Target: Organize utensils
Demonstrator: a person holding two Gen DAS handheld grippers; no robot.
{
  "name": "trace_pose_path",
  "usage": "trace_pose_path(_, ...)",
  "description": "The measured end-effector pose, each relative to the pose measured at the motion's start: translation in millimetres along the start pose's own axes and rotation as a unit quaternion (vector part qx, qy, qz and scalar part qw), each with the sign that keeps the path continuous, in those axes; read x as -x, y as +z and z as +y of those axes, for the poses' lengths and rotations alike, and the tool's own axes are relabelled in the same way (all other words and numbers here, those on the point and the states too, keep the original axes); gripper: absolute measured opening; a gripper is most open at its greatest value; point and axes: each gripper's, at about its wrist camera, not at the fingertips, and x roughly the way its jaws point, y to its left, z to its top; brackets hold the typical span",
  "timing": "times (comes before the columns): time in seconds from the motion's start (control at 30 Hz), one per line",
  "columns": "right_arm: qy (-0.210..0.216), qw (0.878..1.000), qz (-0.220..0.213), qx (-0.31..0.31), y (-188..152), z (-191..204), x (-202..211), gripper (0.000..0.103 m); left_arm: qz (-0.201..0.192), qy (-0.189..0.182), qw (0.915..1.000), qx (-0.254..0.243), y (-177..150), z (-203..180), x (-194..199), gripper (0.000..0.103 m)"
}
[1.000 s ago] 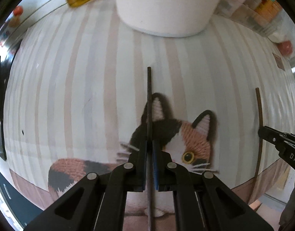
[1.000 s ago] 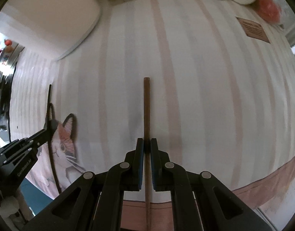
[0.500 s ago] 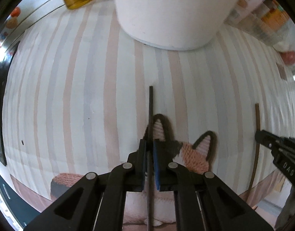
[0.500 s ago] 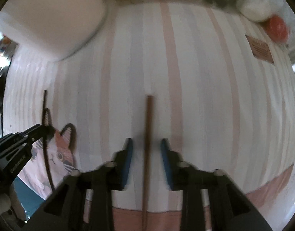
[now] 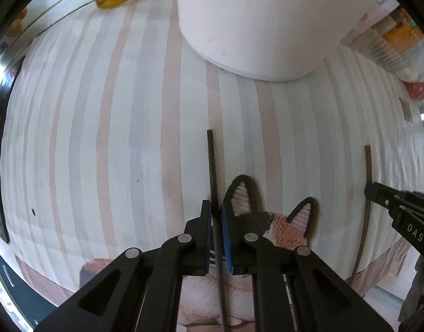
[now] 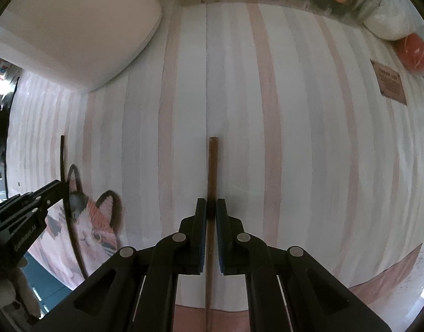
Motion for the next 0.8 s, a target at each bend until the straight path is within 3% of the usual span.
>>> trace_pose_path(0.17,-0.030,0.999,0.000,0.023,7,25,-7,0.008,-0.008,0.018,0.9996,-0.021,10,-18,1,0.004)
trace_pose_path(0.3,-0.029,0.999,-0.002,0.023,2,36,-7,0.007,-0.019,0.020,0.9995,-0.017,10,-29,-3,0.003)
trace_pose_path(0.4,-0.013,1.000,-0.009,0.011,-9,18,-3,0.007,-0.026,0.017,0.9994,-0.013,2,-41,6,0.003)
trace_pose_path(0.53,0.013,1.000,-0.022,0.000,-19,13,4,0.007,-0.034,0.001,0.9994,-0.004,-14,-26,24,0.003)
trace_pose_path(0.8,0.052,0.997,-0.056,-0.002,-36,19,33,0.007,-0.071,-0.007,0.9974,0.002,-27,-17,62,0.003)
